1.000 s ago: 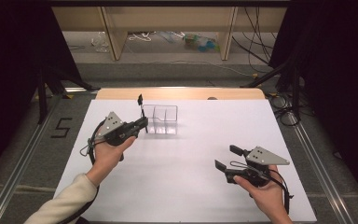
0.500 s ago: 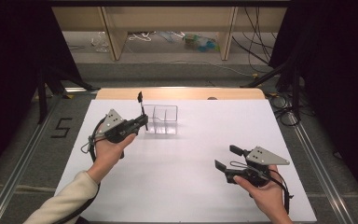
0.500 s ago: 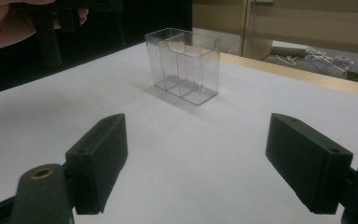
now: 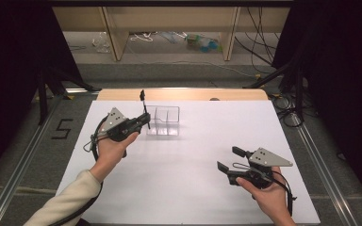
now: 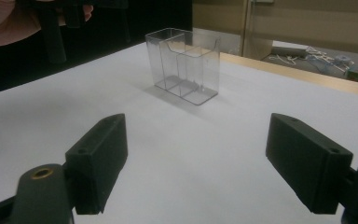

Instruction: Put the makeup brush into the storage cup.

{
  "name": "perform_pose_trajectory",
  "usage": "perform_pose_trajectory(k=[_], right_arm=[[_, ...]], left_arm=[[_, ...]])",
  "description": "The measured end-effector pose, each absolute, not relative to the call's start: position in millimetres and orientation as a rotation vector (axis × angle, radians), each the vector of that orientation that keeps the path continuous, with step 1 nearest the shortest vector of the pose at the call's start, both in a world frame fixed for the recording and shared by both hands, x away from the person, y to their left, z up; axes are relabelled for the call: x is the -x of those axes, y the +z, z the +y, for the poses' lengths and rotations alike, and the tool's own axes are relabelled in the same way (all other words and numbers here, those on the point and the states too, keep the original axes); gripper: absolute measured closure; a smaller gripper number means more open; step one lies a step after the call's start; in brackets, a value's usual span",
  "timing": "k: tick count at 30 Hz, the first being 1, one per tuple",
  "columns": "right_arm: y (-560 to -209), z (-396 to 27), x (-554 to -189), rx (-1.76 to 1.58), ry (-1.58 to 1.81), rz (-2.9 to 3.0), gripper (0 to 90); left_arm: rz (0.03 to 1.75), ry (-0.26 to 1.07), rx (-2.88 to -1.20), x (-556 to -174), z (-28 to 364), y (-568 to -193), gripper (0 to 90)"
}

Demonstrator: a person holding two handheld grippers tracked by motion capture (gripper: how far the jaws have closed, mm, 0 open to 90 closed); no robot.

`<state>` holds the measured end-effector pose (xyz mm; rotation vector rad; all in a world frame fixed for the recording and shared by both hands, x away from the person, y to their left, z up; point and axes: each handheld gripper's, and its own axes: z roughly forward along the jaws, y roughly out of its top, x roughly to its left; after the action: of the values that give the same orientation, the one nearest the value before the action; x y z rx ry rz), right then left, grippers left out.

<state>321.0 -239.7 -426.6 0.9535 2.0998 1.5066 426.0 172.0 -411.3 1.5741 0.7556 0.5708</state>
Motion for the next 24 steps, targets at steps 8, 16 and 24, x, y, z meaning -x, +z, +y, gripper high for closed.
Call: perform_pose_trajectory(k=[8,16,24], right_arm=[[-426.6,-239.9,-320.9,-0.958,1.504,2.100,21.7],[-428.4,-237.9,-321.9,-0.952,1.535,2.073,21.8],[-428.5,-237.9,-322.0,-0.952,1.535,2.074,21.8]], left_arm=[[0.767,0.572,-1.567,-429.8,170.9,-410.3,85.3],[0.768,0.579,-1.566,-433.4,170.8,-409.2,85.3],[0.771,0.577,-1.565,-435.4,170.6,-407.4,85.3]])
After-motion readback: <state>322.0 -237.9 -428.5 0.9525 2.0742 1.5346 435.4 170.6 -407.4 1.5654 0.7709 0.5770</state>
